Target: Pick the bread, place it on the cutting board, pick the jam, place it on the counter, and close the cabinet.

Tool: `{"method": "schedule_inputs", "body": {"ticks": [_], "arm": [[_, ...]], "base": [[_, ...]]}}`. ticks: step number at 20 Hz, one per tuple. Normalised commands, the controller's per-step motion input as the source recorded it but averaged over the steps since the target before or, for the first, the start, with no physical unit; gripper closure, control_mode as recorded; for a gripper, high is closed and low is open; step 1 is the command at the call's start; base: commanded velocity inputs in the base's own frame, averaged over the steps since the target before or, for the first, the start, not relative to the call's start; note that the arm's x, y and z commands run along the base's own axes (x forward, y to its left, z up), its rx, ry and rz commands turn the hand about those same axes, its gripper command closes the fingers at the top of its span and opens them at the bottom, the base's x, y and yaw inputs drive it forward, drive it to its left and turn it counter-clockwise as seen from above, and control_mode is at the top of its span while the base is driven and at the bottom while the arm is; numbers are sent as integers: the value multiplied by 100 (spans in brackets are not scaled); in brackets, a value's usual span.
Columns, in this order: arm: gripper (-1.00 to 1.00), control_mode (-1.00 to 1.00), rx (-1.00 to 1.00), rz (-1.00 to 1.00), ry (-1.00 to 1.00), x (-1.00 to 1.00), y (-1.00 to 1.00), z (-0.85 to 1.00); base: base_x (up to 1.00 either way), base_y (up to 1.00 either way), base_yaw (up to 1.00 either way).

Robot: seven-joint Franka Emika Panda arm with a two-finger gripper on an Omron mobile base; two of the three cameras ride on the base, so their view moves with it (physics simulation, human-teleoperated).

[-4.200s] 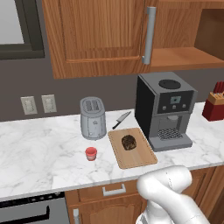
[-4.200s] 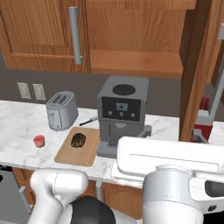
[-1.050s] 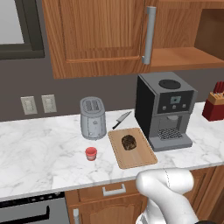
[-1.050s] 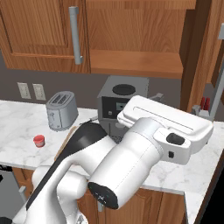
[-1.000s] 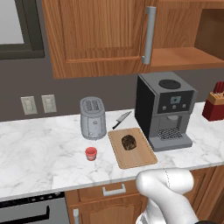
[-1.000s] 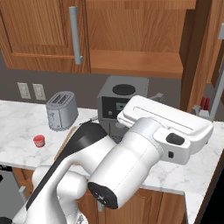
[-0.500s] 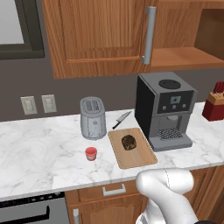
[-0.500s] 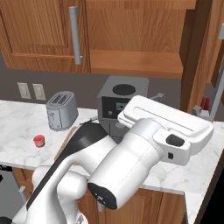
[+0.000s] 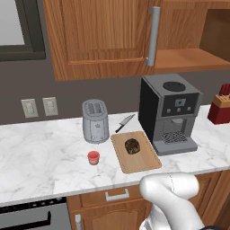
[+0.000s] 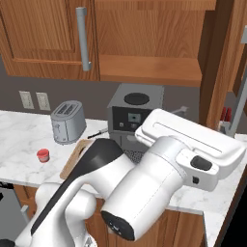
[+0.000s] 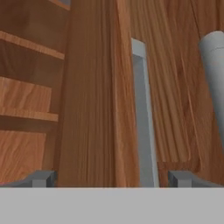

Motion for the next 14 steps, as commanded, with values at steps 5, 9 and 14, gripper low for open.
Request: {"method": "schedule_inputs", "body": {"ticks": [5,9,14], "arm": [[-100,-100,0,-1,-1,1,-26,0],[-100,-100,0,0,0,10,-24,0],[-100,-100,0,0,0,2,-24,0]], "base": [[0,0,0],[0,0,0],[0,0,0]]}}
